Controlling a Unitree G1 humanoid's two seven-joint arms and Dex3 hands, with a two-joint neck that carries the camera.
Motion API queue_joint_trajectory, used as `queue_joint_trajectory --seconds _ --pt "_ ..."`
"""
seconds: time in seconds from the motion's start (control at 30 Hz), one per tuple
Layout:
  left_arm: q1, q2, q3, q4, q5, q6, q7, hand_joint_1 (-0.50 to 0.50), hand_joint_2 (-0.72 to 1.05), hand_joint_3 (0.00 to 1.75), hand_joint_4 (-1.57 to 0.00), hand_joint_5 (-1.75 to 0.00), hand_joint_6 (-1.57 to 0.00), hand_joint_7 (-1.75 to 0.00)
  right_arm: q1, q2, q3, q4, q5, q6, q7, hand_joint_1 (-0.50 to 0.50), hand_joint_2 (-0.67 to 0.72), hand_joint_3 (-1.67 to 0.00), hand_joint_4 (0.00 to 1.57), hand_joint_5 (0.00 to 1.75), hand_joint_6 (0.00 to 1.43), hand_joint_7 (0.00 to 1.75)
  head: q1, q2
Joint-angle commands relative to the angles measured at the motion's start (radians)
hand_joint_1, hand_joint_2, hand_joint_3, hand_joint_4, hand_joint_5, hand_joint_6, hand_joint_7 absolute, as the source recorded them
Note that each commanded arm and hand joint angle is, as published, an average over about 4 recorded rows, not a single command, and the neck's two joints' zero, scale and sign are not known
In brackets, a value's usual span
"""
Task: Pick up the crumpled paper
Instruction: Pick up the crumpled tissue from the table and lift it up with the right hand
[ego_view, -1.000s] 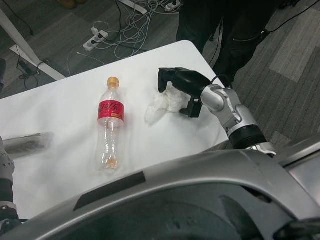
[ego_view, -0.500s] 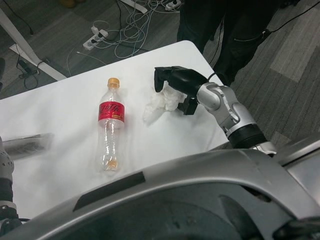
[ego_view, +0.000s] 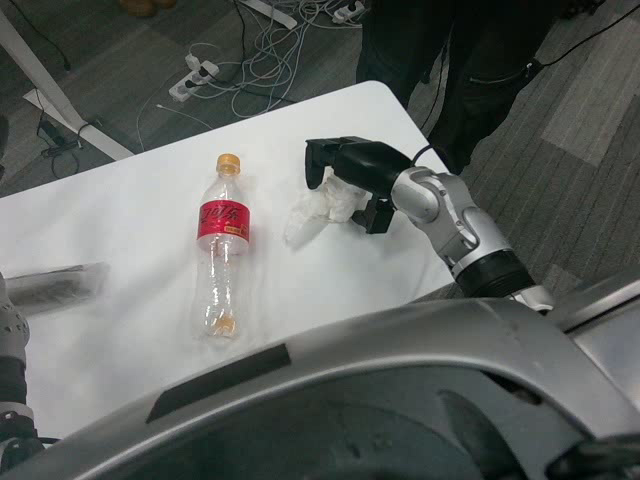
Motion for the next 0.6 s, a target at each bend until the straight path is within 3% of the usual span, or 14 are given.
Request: queue_joint_trajectory --seconds 0.03,0.1,0.27,0.5,0.6 --pt "0.005 -0.002 -0.002 -0.002 -0.008 -0.012 0.002 -0.26 0.78 0.0 -0.26 0.0 0.0 0.0 0.017 0.001 -0.019 -0.012 0.014 -0.005 -0.004 0.5 -0.16 -1.27 0.0 0.0 0.0 1.12 0.002 0.005" --pt "0.008 -0.002 -0.002 -0.001 -0.01 -0.012 0.002 -0.26 0.78 0.0 -0.26 0.0 0.0 0.0 0.017 0.001 -0.019 -0.01 0.013 -0.011 -0.009 0.5 -0.16 -1.27 0.0 0.0 0.0 1.15 0.006 0.012" --pt "0.015 -0.001 -0.002 -0.004 -0.014 -0.014 0.002 -0.26 0.78 0.0 -0.26 0.0 0.0 0.0 0.019 0.008 -0.019 -0.009 0.008 -0.011 -0.018 0.5 -0.16 -1.25 0.0 0.1 0.0 1.59 0.008 0.015" --pt "0.019 0.001 -0.003 -0.007 -0.019 -0.019 0.002 -0.23 0.78 0.0 -0.26 0.0 0.0 0.0 0.026 0.01 -0.019 -0.012 0.023 0.002 -0.016 0.5 -0.1 -1.19 0.0 0.1 0.0 1.64 0.013 0.027" --pt "0.019 0.002 -0.005 -0.007 -0.021 -0.021 0.002 -0.23 0.78 0.0 -0.26 0.0 0.0 0.0 0.026 0.007 -0.016 -0.008 0.023 -0.001 -0.014 0.5 -0.07 -1.25 0.0 0.1 0.06 1.61 0.014 0.027"
